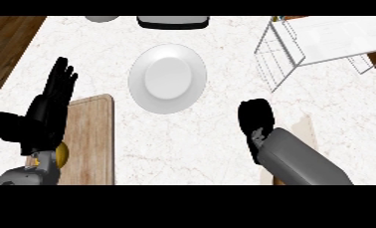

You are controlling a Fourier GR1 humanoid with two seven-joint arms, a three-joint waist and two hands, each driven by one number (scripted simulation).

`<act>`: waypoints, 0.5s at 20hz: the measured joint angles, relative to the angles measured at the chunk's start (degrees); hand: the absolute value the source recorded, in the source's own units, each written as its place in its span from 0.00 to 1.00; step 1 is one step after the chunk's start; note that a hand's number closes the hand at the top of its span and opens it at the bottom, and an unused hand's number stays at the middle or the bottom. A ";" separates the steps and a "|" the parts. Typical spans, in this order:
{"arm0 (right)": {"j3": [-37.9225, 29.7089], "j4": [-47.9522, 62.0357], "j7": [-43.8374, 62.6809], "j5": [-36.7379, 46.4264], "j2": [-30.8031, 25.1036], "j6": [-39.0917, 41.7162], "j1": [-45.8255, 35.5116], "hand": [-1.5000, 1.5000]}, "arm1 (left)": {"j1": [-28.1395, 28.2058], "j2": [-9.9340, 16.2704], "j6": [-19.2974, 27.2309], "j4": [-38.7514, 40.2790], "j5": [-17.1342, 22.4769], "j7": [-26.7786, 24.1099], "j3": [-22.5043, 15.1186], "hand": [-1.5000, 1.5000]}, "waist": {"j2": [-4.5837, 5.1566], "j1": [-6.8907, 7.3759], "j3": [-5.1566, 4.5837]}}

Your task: Pick the sweet potato from the placemat and place it in the tiered shelf

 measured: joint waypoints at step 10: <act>-9.11 -9.20 -19.38 -2.44 -11.03 -14.57 7.46 1.00 | 1.33 -0.11 -0.39 0.16 -0.09 -0.16 2.02 0.50 | 0.35 -2.18 0.48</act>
